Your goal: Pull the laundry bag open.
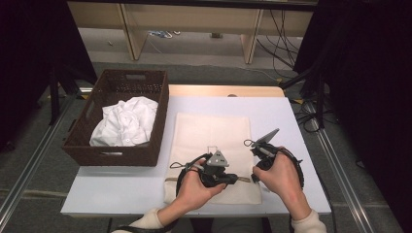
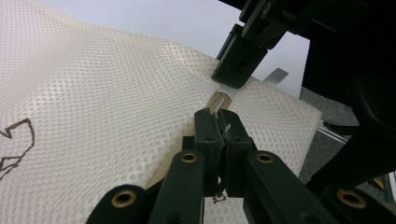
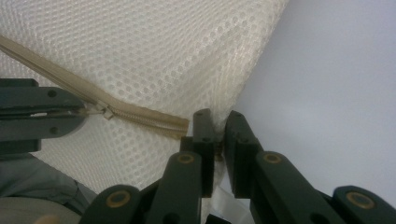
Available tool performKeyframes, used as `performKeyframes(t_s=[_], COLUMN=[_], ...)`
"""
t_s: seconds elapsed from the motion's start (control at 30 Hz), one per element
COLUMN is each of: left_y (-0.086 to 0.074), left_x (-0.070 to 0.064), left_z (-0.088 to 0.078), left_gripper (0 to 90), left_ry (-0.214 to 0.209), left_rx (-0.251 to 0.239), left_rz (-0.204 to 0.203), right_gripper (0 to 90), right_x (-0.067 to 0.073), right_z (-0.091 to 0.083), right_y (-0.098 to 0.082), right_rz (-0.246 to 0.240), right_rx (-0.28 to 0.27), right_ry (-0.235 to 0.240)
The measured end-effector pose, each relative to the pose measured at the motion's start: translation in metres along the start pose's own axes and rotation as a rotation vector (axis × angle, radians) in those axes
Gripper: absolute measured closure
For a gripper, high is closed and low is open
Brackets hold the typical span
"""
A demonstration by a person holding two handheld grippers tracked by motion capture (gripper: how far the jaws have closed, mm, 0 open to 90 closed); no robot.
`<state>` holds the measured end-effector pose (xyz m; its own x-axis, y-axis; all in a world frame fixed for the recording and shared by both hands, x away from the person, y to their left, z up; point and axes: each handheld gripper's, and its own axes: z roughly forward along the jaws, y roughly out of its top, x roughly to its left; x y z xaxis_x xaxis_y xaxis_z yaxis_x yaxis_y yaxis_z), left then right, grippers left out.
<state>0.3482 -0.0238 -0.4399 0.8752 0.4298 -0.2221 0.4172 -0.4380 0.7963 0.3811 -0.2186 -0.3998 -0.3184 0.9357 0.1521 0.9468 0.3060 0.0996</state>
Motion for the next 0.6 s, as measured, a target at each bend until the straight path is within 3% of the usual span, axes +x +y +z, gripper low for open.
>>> performKeyframes(t_s=[0.03, 0.07, 0.37, 0.4, 0.53, 0.6], left_y=[0.0000, -0.0006, -0.0009, -0.0011, -0.0012, -0.0018], left_x=[0.0002, -0.0011, -0.0001, -0.0003, 0.0005, 0.0004], left_z=[-0.0002, -0.0006, -0.0031, -0.0034, -0.0049, -0.0051], left_gripper=[86.9, 87.0, 87.0, 87.0, 87.0, 86.9], left_ry=[-0.002, 0.005, 0.006, 0.004, 0.005, 0.007], left_rx=[-0.005, -0.004, -0.007, -0.007, -0.009, -0.010], left_rz=[0.003, -0.023, -0.012, -0.025, -0.014, -0.020], right_gripper=[84.4, 84.4, 84.3, 84.4, 84.3, 84.4], right_x=[-0.0001, -0.0001, 0.0001, 0.0015, 0.0001, 0.0004], right_z=[0.0002, 0.0004, 0.0023, 0.0019, 0.0006, 0.0020], right_y=[0.0001, 0.0000, -0.0002, -0.0004, 0.0002, -0.0004], right_rz=[0.000, 0.000, -0.003, 0.021, 0.006, 0.005], right_rx=[0.000, -0.003, -0.023, -0.017, -0.002, -0.021], right_ry=[-0.001, -0.003, -0.007, -0.009, -0.003, -0.007])
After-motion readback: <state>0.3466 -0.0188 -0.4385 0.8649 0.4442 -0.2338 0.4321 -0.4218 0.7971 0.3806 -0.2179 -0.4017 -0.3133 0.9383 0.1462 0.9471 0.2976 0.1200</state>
